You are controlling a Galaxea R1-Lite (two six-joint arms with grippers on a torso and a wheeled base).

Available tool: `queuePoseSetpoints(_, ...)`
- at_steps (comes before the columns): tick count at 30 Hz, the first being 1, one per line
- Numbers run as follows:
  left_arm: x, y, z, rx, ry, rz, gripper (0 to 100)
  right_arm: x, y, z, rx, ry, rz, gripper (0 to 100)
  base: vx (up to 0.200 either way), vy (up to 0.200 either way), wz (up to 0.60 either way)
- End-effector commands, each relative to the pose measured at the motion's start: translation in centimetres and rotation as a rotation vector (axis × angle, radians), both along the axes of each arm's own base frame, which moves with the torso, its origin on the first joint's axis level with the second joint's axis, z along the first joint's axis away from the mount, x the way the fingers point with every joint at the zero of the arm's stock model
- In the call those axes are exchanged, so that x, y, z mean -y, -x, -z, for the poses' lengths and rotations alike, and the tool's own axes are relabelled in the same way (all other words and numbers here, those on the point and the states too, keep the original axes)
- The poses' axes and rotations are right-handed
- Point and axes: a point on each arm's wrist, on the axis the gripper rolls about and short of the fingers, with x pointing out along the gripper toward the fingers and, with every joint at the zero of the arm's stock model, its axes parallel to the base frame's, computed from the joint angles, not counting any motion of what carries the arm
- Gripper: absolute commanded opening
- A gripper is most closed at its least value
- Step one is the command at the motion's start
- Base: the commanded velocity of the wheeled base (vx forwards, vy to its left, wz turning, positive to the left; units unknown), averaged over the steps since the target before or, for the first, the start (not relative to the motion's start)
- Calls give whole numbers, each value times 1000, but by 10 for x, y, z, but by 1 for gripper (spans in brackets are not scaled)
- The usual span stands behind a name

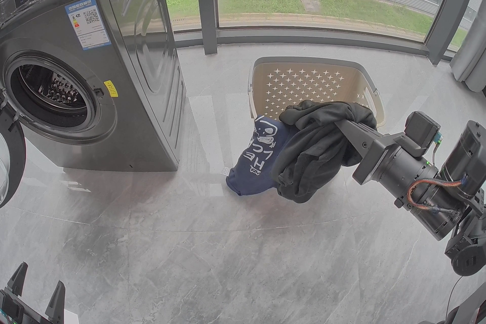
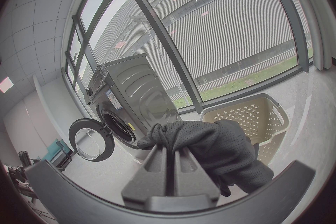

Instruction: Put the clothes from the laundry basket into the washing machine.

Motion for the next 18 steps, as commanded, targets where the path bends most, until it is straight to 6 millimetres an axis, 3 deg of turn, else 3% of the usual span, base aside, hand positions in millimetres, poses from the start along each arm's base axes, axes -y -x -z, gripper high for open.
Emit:
queuePoseSetpoints(1,0,0,5,-2,0,0,100,0,0,0,1,0,0,0,0,0,0)
queuePoseSetpoints(18,0,0,5,-2,1,0,100,-1,0,1,-2,2,-2,0,0,188,0)
